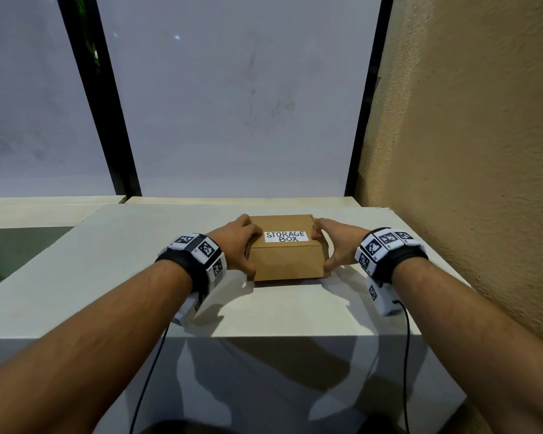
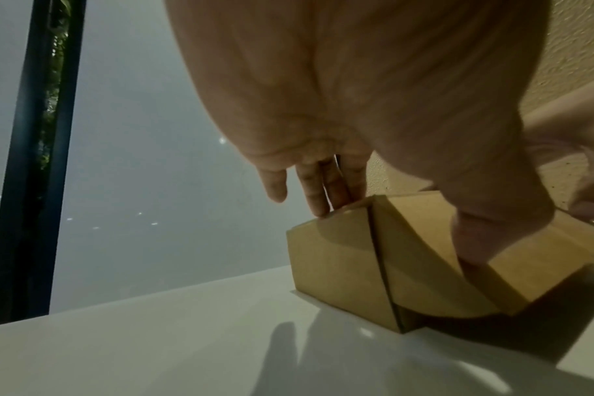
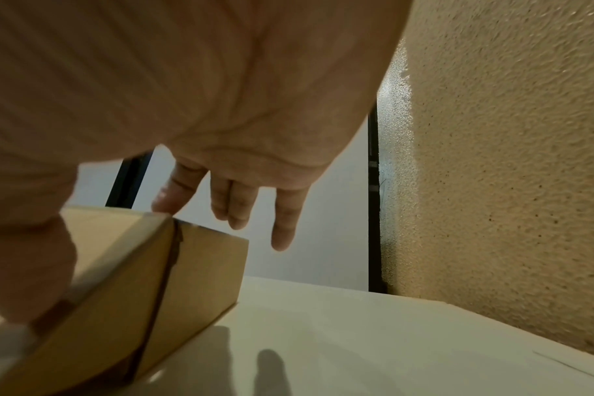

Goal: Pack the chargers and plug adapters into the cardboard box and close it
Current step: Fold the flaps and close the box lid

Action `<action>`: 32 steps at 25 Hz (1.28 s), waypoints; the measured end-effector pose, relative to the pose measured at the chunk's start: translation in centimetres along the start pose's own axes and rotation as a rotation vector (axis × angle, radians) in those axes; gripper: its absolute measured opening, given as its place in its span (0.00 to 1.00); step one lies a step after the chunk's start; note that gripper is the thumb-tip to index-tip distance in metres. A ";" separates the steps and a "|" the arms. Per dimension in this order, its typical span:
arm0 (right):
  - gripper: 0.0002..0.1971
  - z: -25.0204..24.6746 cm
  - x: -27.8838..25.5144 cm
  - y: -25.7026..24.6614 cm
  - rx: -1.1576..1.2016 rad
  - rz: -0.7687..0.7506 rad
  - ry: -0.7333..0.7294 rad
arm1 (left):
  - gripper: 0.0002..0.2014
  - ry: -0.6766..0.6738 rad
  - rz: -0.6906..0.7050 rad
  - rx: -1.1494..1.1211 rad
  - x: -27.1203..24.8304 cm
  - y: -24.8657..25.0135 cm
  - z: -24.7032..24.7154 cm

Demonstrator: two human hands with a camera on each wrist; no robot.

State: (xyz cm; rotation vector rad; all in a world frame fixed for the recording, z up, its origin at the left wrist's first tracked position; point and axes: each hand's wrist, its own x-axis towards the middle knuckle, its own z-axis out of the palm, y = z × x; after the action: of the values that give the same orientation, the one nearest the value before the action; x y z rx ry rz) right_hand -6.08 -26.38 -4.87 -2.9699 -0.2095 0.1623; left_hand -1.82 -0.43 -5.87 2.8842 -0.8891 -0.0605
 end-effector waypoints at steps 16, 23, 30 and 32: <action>0.50 0.4 2.5 1.3 -0.067 -0.075 -0.013 | 0.46 0.021 0.000 -0.017 2.2 -1.4 1.0; 0.60 1.1 3.0 2.0 0.012 -0.069 -0.044 | 0.49 0.010 0.026 0.008 2.4 -1.9 1.3; 0.59 1.1 3.1 2.3 -0.019 -0.066 -0.006 | 0.43 0.034 0.026 -0.048 2.5 -2.0 0.7; 0.58 1.1 3.3 2.3 -0.020 -0.064 0.007 | 0.42 0.040 0.014 -0.044 2.5 -2.0 0.7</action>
State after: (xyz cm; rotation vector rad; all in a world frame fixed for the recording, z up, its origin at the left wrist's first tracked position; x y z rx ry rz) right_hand -2.68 -27.96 -6.68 -2.9786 -0.3069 0.1428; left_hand 1.33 -0.24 -6.80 2.8279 -0.8901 -0.0206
